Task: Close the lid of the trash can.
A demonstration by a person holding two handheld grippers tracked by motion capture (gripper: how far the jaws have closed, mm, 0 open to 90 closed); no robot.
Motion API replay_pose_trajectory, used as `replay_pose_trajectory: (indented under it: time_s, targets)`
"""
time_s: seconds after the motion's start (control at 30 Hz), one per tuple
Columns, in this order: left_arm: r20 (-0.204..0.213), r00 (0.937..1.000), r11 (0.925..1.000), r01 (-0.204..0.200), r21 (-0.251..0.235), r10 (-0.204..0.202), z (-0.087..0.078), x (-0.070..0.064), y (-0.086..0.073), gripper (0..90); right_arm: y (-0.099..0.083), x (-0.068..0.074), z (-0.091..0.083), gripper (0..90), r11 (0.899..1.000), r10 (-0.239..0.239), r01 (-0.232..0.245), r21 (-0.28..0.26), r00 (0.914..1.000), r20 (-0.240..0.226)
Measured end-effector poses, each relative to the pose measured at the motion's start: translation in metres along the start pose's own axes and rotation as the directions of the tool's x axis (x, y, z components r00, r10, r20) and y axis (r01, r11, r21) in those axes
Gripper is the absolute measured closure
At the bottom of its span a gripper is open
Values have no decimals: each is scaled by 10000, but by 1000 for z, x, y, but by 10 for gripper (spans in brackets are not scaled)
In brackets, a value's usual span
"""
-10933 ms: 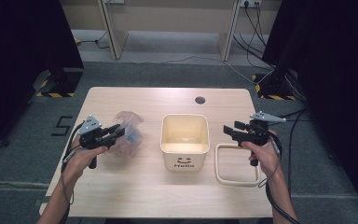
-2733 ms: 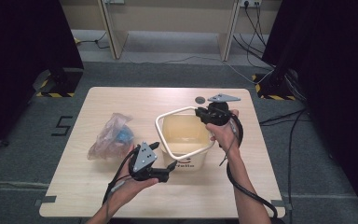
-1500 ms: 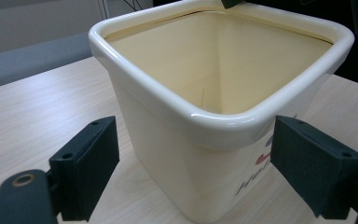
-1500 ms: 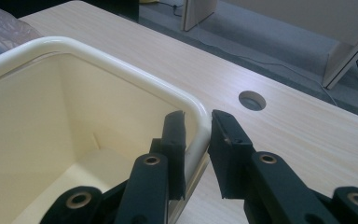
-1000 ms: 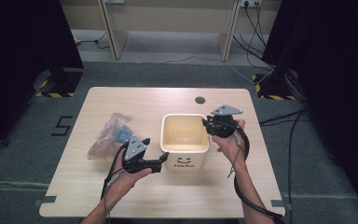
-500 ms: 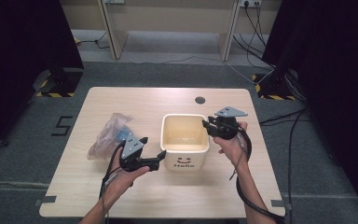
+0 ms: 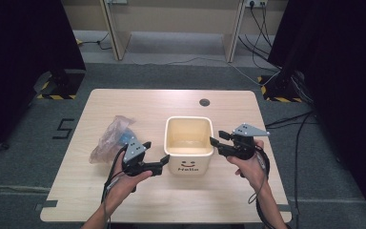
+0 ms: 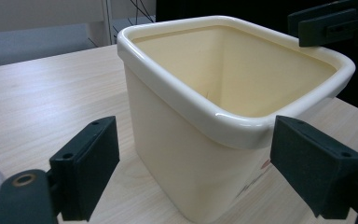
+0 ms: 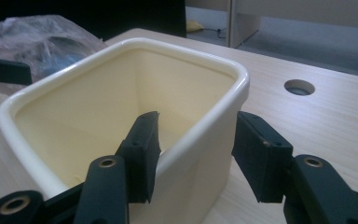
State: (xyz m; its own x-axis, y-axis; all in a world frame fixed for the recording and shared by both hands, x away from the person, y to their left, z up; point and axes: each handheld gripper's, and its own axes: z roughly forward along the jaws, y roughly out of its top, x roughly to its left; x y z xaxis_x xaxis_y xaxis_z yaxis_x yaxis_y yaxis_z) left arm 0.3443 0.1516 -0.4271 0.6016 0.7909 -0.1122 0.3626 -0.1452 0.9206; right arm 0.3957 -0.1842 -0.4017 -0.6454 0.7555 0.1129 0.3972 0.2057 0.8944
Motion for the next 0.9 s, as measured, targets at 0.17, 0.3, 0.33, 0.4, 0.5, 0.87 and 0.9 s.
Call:
replay_pose_trajectory:
  time_s: [0.17,0.3,0.33,0.4,0.5,0.87,0.9]
  targets:
    - [-18,10000,10000,-1,21,1,-1,2,-1,150,-3,1,2,542,9998,-114,110,-136,9995,-290]
    - [-53,10000,10000,62,-1,-62,-2,3,-2,150,-4,3,5,542,9998,-169,166,-81,9990,-408]
    - [-37,9999,9999,117,-4,-117,-2,3,-3,150,-3,3,6,527,9999,-127,126,-7,9988,-474]
    - [116,9993,9994,347,29,-347,-3,5,-5,150,-1,3,3,495,9998,94,-106,-190,9981,-611]
    - [239,9979,9982,600,96,-602,-4,9,-10,150,5,0,-7,467,9979,214,-248,-604,9982,-559]
    - [623,9912,9910,1122,726,-1168,-1,18,-39,150,-22,-31,-24,366,9882,1479,-1482,-385,9890,-96]
    - [633,9906,9903,1163,762,-1212,-1,18,-41,149,-25,-35,-27,358,9846,1710,-1710,-375,9853,-43]
